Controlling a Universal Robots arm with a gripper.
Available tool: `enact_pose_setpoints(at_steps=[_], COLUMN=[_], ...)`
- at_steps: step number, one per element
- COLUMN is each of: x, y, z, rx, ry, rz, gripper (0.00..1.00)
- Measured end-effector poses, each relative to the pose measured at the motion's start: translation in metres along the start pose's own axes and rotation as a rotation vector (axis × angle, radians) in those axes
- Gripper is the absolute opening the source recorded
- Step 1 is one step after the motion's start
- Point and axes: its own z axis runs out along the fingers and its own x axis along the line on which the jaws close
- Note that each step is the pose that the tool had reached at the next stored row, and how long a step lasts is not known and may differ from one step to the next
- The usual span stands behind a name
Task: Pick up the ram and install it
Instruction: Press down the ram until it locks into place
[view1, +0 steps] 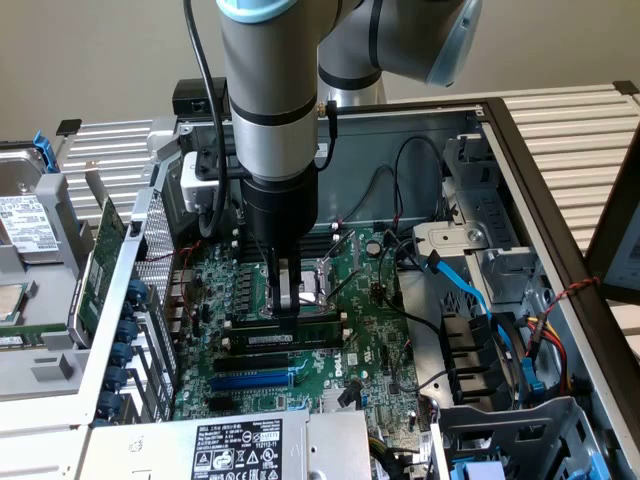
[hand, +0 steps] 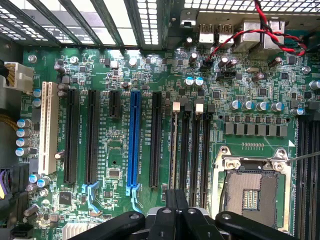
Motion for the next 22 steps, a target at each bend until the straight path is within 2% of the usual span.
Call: enact_pose_setpoints(at_steps=[8, 14, 22], x=[-0.0001, -0.0001, 0.0000], y=[0.0000, 0.0000, -0.0001], z=[0.0005, 0.0005, 0.0018], rx=[0.0002, 0.0003, 0.0001], ry=[-0.0013, -0.0083, -0.0083], rz=[-0.003, -0.004, -0.005], gripper=[0.11, 0.11, 0.11])
